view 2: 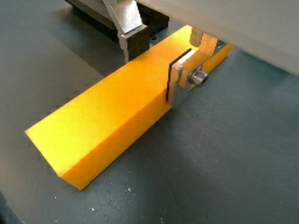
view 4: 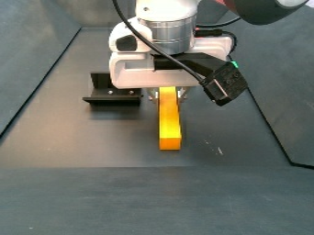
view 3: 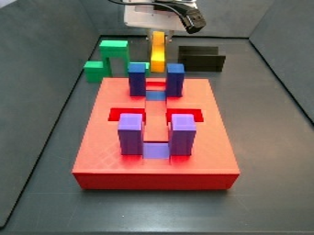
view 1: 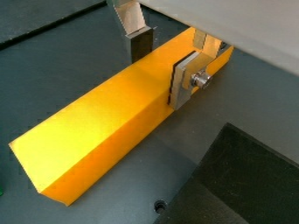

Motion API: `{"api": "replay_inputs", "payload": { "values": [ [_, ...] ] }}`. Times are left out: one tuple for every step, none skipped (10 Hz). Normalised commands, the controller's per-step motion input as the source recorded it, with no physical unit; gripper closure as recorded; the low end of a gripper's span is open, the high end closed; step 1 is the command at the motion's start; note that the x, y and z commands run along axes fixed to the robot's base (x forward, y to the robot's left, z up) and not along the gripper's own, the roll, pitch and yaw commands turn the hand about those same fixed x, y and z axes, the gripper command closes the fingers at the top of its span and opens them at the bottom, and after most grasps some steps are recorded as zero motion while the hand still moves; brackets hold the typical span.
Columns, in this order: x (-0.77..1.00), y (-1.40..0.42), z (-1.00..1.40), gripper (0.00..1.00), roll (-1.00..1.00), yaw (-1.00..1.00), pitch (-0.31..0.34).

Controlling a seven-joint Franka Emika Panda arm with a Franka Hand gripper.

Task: Pick up the yellow object. Move up. Move to above the board. Insert the yellow object.
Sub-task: Pick up the yellow object.

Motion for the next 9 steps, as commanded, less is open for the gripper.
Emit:
{"api": "replay_inputs", "payload": {
  "values": [
    [0.0, 0.0, 0.0, 1.0, 0.0, 0.0, 0.0],
    [0.0, 0.0, 0.0, 1.0, 0.0, 0.0, 0.0],
    [0.0, 0.0, 0.0, 1.0, 0.0, 0.0, 0.0],
    [0.0, 0.0, 0.0, 1.0, 0.0, 0.0, 0.0],
    [0.0, 0.0, 0.0, 1.0, 0.0, 0.0, 0.0],
    [0.0, 0.0, 0.0, 1.0, 0.0, 0.0, 0.0],
    [0.0, 0.0, 0.0, 1.0, 0.0, 0.0, 0.0],
    [0.0, 0.0, 0.0, 1.0, 0.0, 0.0, 0.0],
    [0.0, 0.0, 0.0, 1.0, 0.0, 0.0, 0.0]
  ]
}}
